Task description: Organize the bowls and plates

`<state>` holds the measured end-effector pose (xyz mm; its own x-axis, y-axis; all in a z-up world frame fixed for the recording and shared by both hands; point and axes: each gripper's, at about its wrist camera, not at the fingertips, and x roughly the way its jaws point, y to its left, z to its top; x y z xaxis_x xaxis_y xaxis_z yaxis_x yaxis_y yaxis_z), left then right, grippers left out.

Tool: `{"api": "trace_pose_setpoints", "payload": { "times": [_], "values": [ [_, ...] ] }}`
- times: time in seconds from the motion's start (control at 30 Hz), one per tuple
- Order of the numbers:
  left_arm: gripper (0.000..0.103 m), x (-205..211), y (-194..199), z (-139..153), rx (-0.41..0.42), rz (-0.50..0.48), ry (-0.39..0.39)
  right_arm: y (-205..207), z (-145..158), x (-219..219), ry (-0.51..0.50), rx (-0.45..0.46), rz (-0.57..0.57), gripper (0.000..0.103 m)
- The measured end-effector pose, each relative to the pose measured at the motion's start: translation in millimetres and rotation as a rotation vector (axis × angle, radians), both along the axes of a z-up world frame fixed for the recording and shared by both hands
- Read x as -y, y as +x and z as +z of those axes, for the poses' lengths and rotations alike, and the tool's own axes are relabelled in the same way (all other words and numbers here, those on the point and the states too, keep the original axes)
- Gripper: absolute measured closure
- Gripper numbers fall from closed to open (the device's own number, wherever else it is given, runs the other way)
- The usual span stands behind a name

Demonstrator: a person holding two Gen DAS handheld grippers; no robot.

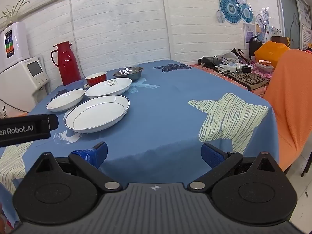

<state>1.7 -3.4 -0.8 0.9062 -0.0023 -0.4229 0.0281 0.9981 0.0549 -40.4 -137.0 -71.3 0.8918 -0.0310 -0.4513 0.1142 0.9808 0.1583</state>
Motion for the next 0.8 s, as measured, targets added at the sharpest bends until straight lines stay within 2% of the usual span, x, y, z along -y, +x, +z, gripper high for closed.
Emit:
{"api": "trace_pose_setpoints", "payload": {
  "times": [0.53,0.8],
  "values": [
    [0.002,-5.4,-1.8,-1.4,0.002,-0.002,-0.017,-1.8,-3.9,-1.2,0.008,0.000,0.021,0.013],
    [0.002,-6.6,-3.0,-0.5,0.004,-0.012,-0.021,-8.4,-7.3,2.7,0.039,0.031,0.031,0.013]
  ]
}}
